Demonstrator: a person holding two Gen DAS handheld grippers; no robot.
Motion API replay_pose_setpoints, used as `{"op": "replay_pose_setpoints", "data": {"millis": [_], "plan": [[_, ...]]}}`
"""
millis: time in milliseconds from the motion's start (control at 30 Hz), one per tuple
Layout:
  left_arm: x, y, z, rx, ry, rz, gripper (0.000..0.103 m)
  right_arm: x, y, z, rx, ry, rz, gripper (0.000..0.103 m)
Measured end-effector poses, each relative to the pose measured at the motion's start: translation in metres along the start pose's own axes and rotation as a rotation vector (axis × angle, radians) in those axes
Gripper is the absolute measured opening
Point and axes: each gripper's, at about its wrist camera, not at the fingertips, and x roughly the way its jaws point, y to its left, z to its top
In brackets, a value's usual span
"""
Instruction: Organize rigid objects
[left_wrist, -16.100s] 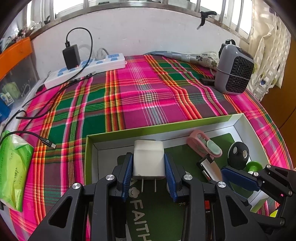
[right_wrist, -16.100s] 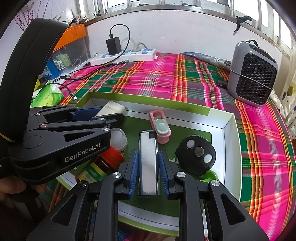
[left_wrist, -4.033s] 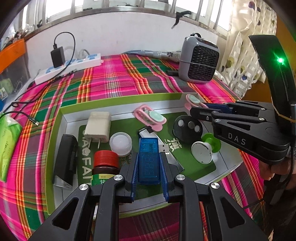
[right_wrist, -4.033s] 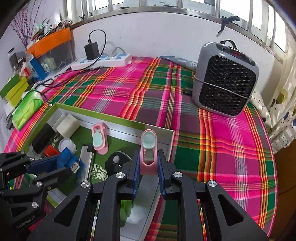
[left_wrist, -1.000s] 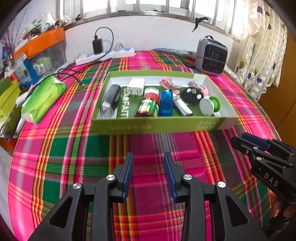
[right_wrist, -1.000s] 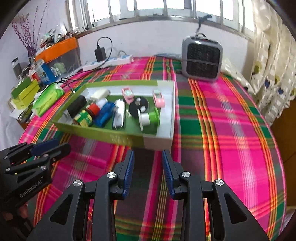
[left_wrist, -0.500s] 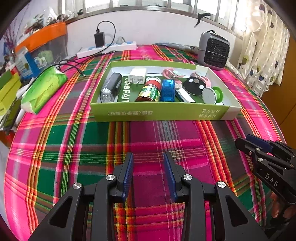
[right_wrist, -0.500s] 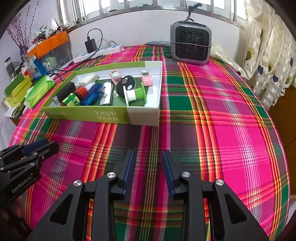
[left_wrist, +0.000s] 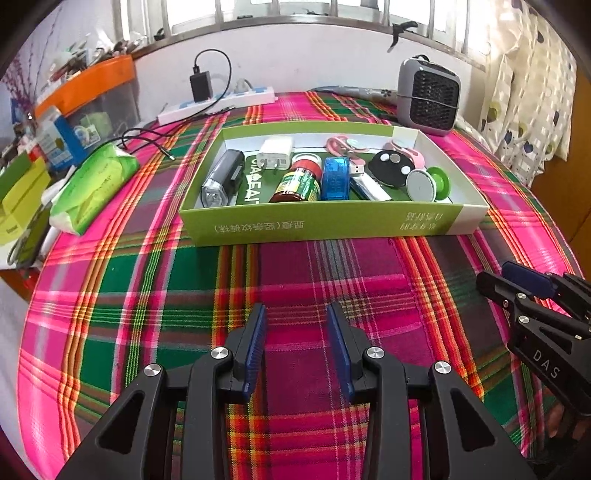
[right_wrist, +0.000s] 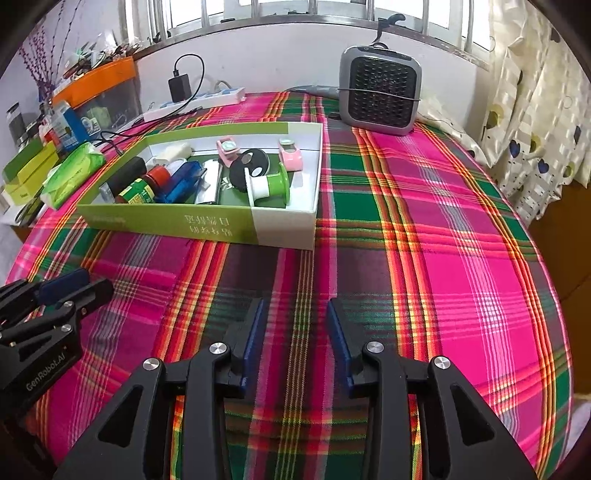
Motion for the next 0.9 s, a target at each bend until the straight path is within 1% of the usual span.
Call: {"op": "replay_pose_setpoints", "data": {"millis": [100, 167, 233, 333, 900], "plan": [[-0.0001, 0.0001, 0.0002, 0.000, 0.000, 0.000, 0.033, 0.0001, -0.0007, -0.0001, 0.000, 0.000, -0.011, 0.038], [-0.0001, 0.0000, 0.0003, 0.000, 0.000, 0.000, 0.033, 0.0011, -0.0040, -0.0002, 0.017, 0.006, -0.039, 0.053], [-0.0002, -0.0004, 0.0003, 0.005, 0.000, 0.006, 0.033, 0.0019, -0.0079, 0.0000, 0.040, 0.009, -0.031, 0.057], [-0.0007, -0.0003, 0.0007, 0.003, 0.000, 0.004, 0.033, 0.0022, -0.0063, -0.0001, 0.029, 0.011, -0.029, 0.061], [-0.0006, -0.0004, 0.0006, 0.004, -0.001, 0.006, 0.034, 0.0021, -0.0043, -0.0002, 0.028, 0.011, -0.029, 0.062]]}}
